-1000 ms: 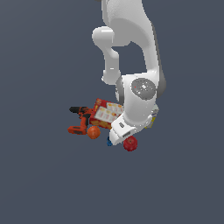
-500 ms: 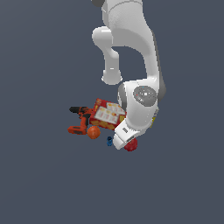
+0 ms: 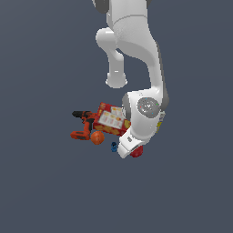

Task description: Pick up a designated object from a clutter of objects.

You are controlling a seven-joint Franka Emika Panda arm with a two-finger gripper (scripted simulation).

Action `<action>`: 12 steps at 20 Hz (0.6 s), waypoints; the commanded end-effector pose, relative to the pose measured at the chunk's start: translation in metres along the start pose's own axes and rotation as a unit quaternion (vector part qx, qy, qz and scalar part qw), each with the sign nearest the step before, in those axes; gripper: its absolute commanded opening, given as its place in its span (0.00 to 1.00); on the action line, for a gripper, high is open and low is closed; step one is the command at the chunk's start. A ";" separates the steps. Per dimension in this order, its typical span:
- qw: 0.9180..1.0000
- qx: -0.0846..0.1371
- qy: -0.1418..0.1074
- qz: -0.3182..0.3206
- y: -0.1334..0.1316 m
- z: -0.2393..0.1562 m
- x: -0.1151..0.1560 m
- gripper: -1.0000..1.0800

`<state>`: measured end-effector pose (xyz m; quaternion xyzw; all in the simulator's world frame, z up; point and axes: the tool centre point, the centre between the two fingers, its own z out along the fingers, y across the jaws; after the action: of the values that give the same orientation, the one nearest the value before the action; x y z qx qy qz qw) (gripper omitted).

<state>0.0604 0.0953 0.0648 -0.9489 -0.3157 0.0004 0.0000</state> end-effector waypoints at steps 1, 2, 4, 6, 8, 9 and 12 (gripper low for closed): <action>1.000 0.000 0.000 -0.001 0.000 0.011 0.000 0.96; 1.000 0.000 0.000 -0.001 0.000 0.014 0.000 0.96; 1.000 0.000 0.000 -0.001 0.000 0.018 0.001 0.96; 1.000 0.000 0.000 -0.001 0.000 0.019 0.001 0.96; 1.000 0.000 0.000 -0.001 0.000 0.019 0.001 0.00; 1.000 0.000 0.000 -0.001 0.000 0.019 0.001 0.00; 1.000 0.000 0.000 -0.001 0.000 0.019 0.001 0.00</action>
<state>0.0615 0.0945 0.0472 -0.9488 -0.3158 -0.0001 -0.0004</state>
